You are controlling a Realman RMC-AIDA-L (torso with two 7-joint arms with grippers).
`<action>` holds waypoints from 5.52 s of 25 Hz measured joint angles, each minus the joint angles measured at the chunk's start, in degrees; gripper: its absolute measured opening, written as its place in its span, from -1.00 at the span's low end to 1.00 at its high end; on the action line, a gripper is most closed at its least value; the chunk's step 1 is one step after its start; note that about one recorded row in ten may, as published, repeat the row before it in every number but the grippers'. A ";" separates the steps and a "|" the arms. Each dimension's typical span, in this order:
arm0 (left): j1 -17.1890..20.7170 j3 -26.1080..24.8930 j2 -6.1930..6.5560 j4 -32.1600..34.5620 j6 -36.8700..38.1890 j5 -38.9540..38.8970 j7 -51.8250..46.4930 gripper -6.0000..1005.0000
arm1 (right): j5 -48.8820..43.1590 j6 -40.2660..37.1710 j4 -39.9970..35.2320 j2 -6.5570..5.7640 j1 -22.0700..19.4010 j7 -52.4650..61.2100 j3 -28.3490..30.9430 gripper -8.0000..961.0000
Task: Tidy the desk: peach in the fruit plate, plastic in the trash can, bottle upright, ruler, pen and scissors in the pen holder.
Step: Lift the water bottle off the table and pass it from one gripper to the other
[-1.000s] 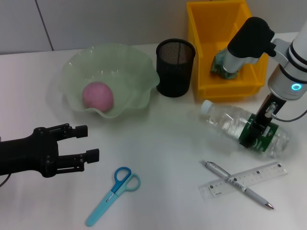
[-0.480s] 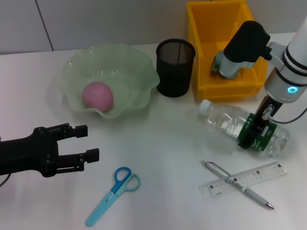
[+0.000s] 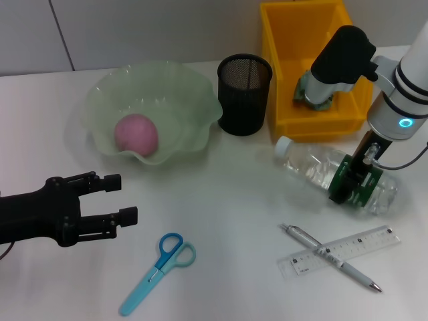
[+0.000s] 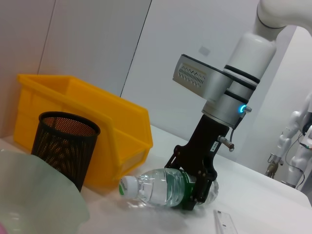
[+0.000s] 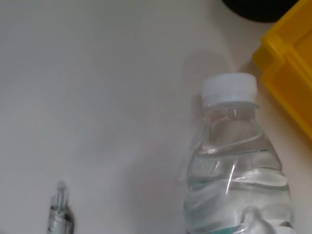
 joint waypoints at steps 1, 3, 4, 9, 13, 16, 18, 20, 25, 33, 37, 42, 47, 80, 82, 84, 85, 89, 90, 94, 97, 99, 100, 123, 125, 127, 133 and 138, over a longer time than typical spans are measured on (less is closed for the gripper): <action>0.00 0.00 0.00 0.00 0.00 0.00 0.00 0.55 | 0.04 -0.06 -0.09 0.00 0.00 -0.02 -0.04 0.61; 0.00 0.00 0.00 0.00 -0.02 0.00 -0.04 0.55 | 0.17 -0.35 -0.29 0.00 0.00 -0.53 -0.01 0.61; 0.00 0.00 0.00 0.00 -0.02 0.00 -0.04 0.55 | 0.40 -0.56 -0.50 0.01 0.00 -0.88 0.08 0.60; 0.00 -0.41 0.07 0.00 0.02 0.00 -0.53 0.54 | 5.46 -3.84 -3.34 -0.09 -0.26 -3.64 0.38 0.60; 0.00 -0.72 0.08 0.00 0.35 -0.01 -0.74 0.54 | 7.04 -5.05 -7.32 -0.04 -1.30 -4.26 0.48 0.59; 0.00 -0.72 0.08 0.00 0.35 -0.01 -0.74 0.54 | 8.63 -5.75 -9.45 0.05 -2.01 -5.11 0.81 0.59; 0.00 -1.45 -0.04 0.00 0.58 -0.12 -0.74 0.54 | 11.02 -6.51 -10.53 0.04 -2.24 -6.32 1.60 0.59; 0.00 -1.94 -0.11 0.00 0.69 -0.17 -0.74 0.54 | 14.11 -7.13 -11.58 -0.07 -2.51 -7.91 3.04 0.59; 0.02 -4.75 -0.41 -0.04 2.08 -1.80 -0.73 0.54 | 23.76 -6.98 -12.56 -0.21 -3.81 -13.69 8.09 0.59; 1.11 -6.80 -0.53 -1.48 2.84 -11.99 -0.43 0.53 | 43.53 -4.45 -9.68 0.77 -7.87 -26.60 10.41 0.59; 0.81 -6.79 -0.54 -4.14 3.42 -16.79 -0.30 0.53 | 53.31 -3.04 -3.70 0.92 -8.48 -34.00 10.36 0.59; -0.37 -6.77 -1.82 -4.59 3.19 -18.63 -0.13 0.53 | 60.36 -2.80 2.75 0.95 -8.17 -41.01 9.90 0.59; -0.62 -6.64 -2.48 -4.89 3.06 -21.26 -0.11 0.53 | 62.94 -2.95 8.23 1.10 -6.83 -45.41 9.44 0.59; -3.69 -6.06 -2.73 -10.54 3.90 -21.89 5.97 0.51 | 68.81 0.24 15.52 1.47 -4.47 -50.85 2.67 0.60; -3.70 -6.06 -2.73 -10.55 3.89 -21.89 6.04 0.51 | 68.83 0.25 15.56 1.47 -4.49 -50.87 2.56 0.60; -3.70 -6.06 -2.73 -10.67 3.89 -21.88 6.38 0.51 | 68.83 0.25 15.56 1.47 -4.50 -50.88 2.55 0.60; -3.70 -6.06 -2.73 -10.91 3.88 -21.88 6.78 0.51 | 68.83 0.25 15.56 1.47 -4.50 -50.88 2.55 0.60; -3.78 -6.06 -2.73 -11.81 3.58 -21.85 7.65 0.40 | 68.83 0.24 15.57 1.47 -4.51 -50.93 2.54 0.60; -3.82 -6.06 -2.73 -11.89 3.47 -21.81 7.86 0.34 | 68.83 0.24 15.57 1.47 -4.51 -50.96 2.54 0.60; -3.84 -6.06 -2.73 -11.93 3.38 -21.80 8.16 0.11 | 68.83 0.21 15.57 1.47 -4.51 -51.00 2.54 0.60; -3.86 -6.06 -2.73 -11.98 3.20 -21.80 8.17 0.11 | 68.83 0.18 15.56 1.46 -4.53 -51.00 2.54 0.60; -3.86 -6.06 -2.73 -11.98 3.18 -21.80 8.17 0.11 | 68.83 0.18 15.56 1.43 -4.56 -51.00 2.54 0.60; -3.87 -6.05 -2.73 -11.98 3.08 -21.80 8.17 0.11 | 68.83 0.18 15.56 1.39 -4.57 -51.00 2.54 0.60; -4.14 -6.06 -2.64 -12.13 2.90 -21.67 8.88 -0.12 | 68.83 0.12 15.56 1.38 -4.47 -51.18 2.59 0.61; -4.21 -6.06 -2.64 -12.13 2.90 -21.62 8.88 -0.11 | 68.83 0.11 15.50 1.38 -4.47 -51.18 2.57 0.61; -4.22 -6.06 -2.63 -12.13 2.93 -21.59 8.88 -0.11 | 68.82 -0.01 15.49 1.38 -4.47 -51.18 2.56 0.61; -4.22 -6.06 -2.55 -12.13 3.21 -21.49 8.88 -0.09 | 68.82 -0.26 15.46 1.37 -4.49 -51.25 2.57 0.61; -4.22 -6.06 -2.55 -12.12 3.28 -21.53 8.77 -0.08 | 68.82 -0.45 15.18 1.38 -4.51 -51.26 2.51 0.61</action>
